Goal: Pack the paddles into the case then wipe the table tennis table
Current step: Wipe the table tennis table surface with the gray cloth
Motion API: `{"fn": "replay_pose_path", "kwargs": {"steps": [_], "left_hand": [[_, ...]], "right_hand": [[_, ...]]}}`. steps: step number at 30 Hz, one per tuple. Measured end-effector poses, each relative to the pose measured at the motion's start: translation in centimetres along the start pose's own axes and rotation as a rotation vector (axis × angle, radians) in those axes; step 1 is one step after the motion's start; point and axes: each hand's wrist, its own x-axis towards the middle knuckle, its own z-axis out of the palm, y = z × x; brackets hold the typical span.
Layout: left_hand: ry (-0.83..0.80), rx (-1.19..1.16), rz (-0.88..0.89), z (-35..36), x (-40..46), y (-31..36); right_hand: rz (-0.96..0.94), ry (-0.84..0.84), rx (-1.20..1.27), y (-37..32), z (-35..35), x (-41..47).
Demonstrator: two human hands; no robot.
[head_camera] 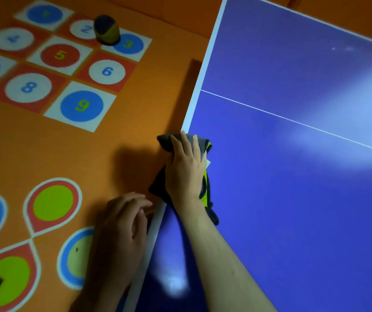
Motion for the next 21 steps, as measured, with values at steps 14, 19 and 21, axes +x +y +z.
{"fn": "replay_pose_path", "kwargs": {"steps": [14, 19, 21], "left_hand": [[-0.048, 0.018, 0.168, 8.0, 0.4, 6.1], [-0.076, 0.027, 0.246, 13.8, -0.9, 11.5], [-0.097, 0.02, 0.256, 16.3, -1.8, 13.8]], "right_hand": [[0.118, 0.05, 0.031, 13.8, -7.3, 1.4], [0.203, 0.067, 0.044, 22.7, -13.3, -0.9], [0.235, 0.065, 0.054, 26.4, -15.7, -1.9]]}}
